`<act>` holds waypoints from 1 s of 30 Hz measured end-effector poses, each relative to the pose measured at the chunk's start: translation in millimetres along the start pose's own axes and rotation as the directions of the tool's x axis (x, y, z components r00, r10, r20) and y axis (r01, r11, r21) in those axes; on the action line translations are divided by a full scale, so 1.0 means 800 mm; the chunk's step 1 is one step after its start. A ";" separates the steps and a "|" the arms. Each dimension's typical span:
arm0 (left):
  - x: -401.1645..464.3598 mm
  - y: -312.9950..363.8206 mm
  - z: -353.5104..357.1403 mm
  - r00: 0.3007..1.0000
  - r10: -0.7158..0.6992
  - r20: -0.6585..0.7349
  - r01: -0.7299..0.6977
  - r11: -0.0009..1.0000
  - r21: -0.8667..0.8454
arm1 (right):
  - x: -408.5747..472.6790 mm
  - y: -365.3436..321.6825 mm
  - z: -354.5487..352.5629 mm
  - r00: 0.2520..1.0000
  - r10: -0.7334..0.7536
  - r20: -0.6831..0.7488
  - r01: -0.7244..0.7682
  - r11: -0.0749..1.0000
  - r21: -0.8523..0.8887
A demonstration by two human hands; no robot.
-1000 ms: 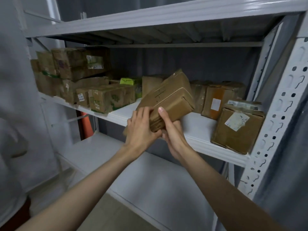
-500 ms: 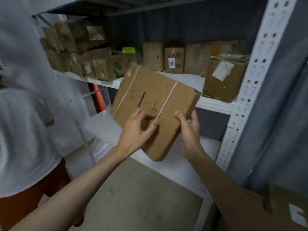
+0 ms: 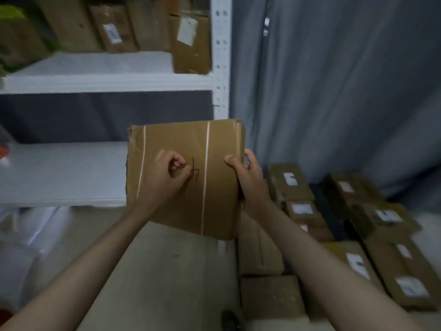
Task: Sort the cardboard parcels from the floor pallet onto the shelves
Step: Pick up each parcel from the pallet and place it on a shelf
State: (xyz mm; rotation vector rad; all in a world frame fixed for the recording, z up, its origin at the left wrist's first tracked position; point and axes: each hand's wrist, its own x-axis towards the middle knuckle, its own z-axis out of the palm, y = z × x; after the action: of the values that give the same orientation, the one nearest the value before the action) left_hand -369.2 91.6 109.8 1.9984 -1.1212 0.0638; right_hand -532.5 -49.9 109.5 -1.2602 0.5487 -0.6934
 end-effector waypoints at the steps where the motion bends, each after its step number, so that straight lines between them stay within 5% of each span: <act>1: -0.009 0.007 0.020 0.999 0.018 0.048 -0.017 1.000 -0.026 | -0.019 0.003 -0.020 0.999 0.012 -0.048 -0.012 1.000 0.002; 6: -0.062 0.057 0.120 0.967 0.050 0.252 -0.028 0.996 -0.089 | -0.110 0.007 -0.120 0.896 0.099 -0.432 -0.060 0.993 0.103; 13: -0.138 0.130 0.219 0.886 -0.172 0.430 0.294 0.926 -0.237 | -0.182 -0.003 -0.225 0.695 0.247 -0.675 0.065 0.913 0.402; 15: -0.150 0.151 0.240 0.830 -0.259 0.495 0.449 0.837 -0.315 | -0.194 -0.001 -0.244 0.652 0.303 -0.695 0.083 0.883 0.462; 20: -0.173 0.205 0.293 0.514 -0.344 0.786 0.803 0.515 -0.300 | -0.227 0.005 -0.311 0.607 0.407 -0.683 0.075 0.826 0.558; 26: -0.210 0.280 0.383 0.453 -0.380 0.806 0.883 0.320 -0.344 | -0.267 -0.003 -0.424 0.571 0.484 -0.663 -0.032 0.820 0.572; 30: -0.230 0.326 0.437 0.397 -0.400 0.826 0.911 0.282 -0.301 | -0.292 0.002 -0.502 0.590 0.512 -0.625 -0.131 0.824 0.551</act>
State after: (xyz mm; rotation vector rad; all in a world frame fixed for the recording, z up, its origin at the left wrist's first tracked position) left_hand -784.3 -87.4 -31.0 1.5202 -0.2781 -1.4523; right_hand -977.6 -145.0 15.8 -0.3321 1.2094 -0.9519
